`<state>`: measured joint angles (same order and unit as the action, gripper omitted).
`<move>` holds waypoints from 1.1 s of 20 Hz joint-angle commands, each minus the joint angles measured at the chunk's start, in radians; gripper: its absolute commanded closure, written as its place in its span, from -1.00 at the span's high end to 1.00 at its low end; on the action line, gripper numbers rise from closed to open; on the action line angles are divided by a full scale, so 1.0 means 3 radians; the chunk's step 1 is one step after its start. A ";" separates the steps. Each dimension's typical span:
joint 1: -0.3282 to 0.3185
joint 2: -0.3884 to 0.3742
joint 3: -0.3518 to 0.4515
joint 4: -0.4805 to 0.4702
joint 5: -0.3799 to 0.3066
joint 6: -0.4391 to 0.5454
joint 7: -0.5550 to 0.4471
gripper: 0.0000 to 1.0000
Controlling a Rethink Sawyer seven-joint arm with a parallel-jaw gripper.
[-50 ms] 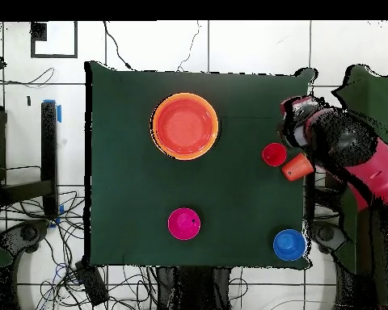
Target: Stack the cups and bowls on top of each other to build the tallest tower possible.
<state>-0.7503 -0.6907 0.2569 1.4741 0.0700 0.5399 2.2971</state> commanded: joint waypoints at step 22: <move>0.0522 -0.0012 -0.0034 0.0735 0.0716 -0.0674 0.0547 1.00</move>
<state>-0.6196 -0.7372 0.2539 1.6481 0.2598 0.3659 2.2976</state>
